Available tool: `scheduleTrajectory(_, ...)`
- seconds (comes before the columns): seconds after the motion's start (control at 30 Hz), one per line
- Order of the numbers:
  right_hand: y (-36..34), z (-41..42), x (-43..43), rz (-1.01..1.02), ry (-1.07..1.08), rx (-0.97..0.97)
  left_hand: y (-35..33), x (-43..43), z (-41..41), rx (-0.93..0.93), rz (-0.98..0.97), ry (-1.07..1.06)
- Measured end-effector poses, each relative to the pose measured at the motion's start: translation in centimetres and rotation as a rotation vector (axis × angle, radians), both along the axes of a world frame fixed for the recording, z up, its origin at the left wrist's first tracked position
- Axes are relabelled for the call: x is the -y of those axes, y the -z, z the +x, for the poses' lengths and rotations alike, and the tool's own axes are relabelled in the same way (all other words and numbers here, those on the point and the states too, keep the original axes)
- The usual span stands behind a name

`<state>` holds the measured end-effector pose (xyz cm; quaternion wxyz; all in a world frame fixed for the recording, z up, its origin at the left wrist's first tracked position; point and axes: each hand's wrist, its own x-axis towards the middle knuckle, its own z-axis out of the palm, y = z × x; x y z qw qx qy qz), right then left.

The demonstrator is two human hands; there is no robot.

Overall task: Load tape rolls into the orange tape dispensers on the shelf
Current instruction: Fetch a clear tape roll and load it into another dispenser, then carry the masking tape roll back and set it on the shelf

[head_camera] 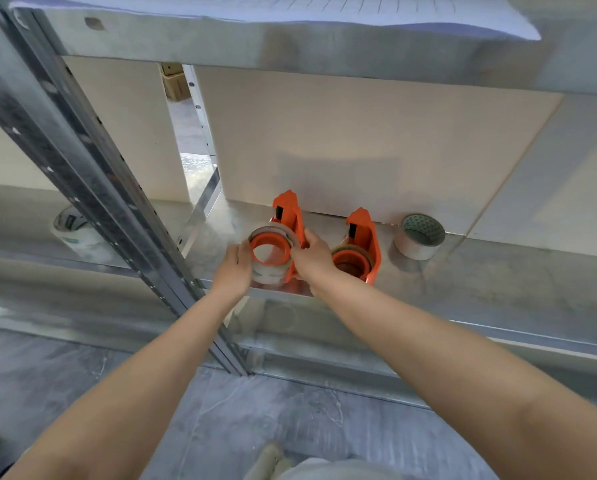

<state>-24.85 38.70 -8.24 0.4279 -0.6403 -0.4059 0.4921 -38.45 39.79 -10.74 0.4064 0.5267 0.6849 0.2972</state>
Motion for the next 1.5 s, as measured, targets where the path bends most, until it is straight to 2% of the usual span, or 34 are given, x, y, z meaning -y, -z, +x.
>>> scheduleTrajectory(0.1, 1.3, -1.0, -0.4, 0.01, -0.032, 0.083, 0.9, -0.6, -0.7, -0.066, -0.003, -0.074)
scheduleTrajectory(0.23, 2.1, -1.8, -0.8, 0.001, -0.106, 0.224, 1.9, -0.8, -1.2, -0.254, 0.031, -0.145)
scheduleTrajectory(0.37, 1.5, -0.6, -0.6, -0.057, -0.122, 0.156, 2.1, -1.4, -1.3, -0.445, 0.04, -0.077)
scheduleTrajectory(0.43, 0.0, 1.0, -0.6, -0.039, -0.107, 0.105, 1.0, -1.6, -0.3, -0.371, 0.141, -0.139)
scheduleTrajectory(0.5, -2.1, 3.6, -1.1, 0.044, -0.025, 0.023, -0.9, -1.6, 2.3, -0.281, 0.319, -0.151)
scheduleTrajectory(0.57, -4.0, 7.1, -1.5, 0.115, 0.101, -0.034, -3.0, -1.4, 6.2, -0.138, 0.446, -0.003)
scheduleTrajectory(0.63, -5.2, 11.1, -1.3, 0.158, 0.211, -0.069, -4.6, -0.8, 10.6, -0.004, 0.464, 0.231)
scheduleTrajectory(0.73, -4.5, 16.2, -0.2, 0.16, 0.307, 0.003, -5.8, 0.1, 16.8, 0.134, 0.349, 0.451)
scheduleTrajectory(0.87, -1.5, 21.5, 1.5, 0.039, 0.301, 0.252, -5.3, 0.3, 23.1, 0.349, 0.007, 0.384)
scheduleTrajectory(0.93, 0.4, 23.3, 2.0, -0.02, 0.269, 0.281, -4.2, 0.1, 25.1, 0.381, -0.058, 0.302)
scheduleTrajectory(1.03, 2.6, 24.4, 2.1, -0.039, 0.203, 0.195, -2.4, -0.2, 26.8, 0.427, -0.09, 0.182)
scheduleTrajectory(1.2, 4.2, 24.6, 1.8, 0.035, 0.157, 0.135, -0.4, -0.2, 28.2, 0.496, -0.092, 0.149)
scheduleTrajectory(1.37, 4.6, 24.9, 2.9, 0.125, 0.274, 0.157, -0.8, 1.9, 29.4, 0.337, 0.036, 0.18)
scheduleTrajectory(1.5, 3.8, 26.8, 5.5, 0.141, 0.439, 0.236, -2.4, 3.6, 31.6, 0.364, 0.139, 0.309)
